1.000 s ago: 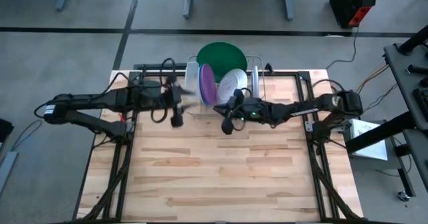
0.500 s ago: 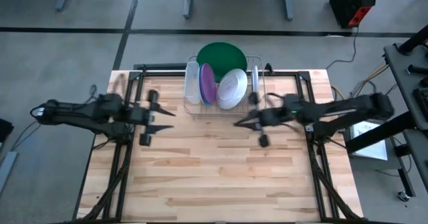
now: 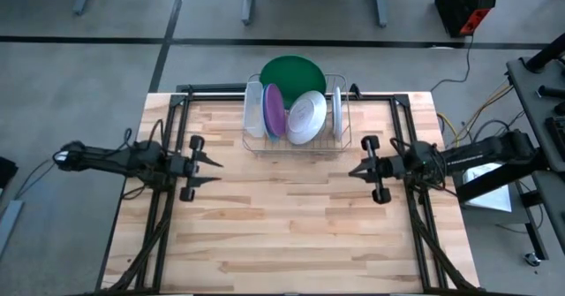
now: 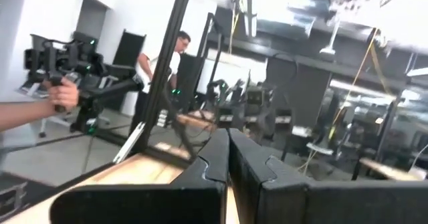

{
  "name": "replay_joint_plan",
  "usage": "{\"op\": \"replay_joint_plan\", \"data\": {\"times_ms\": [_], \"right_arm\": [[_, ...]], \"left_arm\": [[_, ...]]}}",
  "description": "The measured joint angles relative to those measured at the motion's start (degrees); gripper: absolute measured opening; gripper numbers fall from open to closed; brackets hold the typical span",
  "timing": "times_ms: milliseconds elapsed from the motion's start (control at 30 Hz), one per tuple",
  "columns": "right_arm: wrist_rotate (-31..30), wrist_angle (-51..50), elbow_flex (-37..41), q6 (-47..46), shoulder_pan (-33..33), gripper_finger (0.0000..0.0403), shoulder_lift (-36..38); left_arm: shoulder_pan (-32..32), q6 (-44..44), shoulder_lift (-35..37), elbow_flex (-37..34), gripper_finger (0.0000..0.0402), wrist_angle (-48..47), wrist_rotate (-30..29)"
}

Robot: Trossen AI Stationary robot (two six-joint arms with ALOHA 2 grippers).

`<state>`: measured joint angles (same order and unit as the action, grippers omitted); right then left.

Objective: Sort dishes
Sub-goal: Return to Home Position

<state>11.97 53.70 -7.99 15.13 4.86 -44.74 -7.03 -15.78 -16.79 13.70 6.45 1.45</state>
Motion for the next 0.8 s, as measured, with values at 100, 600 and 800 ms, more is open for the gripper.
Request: {"op": "replay_joint_plan", "data": {"times_ms": [100, 600, 800], "right_arm": [[0.1, 2.2, 4.2, -2.2, 0.0, 0.0000, 0.1], [1.6, 3.7, 7.5, -2.5, 0.1, 0.0000, -0.4], [1.6, 3.7, 7.5, -2.1, 0.1, 0.0000, -0.4]], "left_arm": [[0.0, 0.4, 1.9, -2.8, 0.0131, 1.1, -0.8], [2.9, -4.1, 5.5, -8.2, 0.0003, 4.2, -72.8], [16.9, -10.6, 5.6, -8.2, 0.0000, 6.1, -71.0]]}}
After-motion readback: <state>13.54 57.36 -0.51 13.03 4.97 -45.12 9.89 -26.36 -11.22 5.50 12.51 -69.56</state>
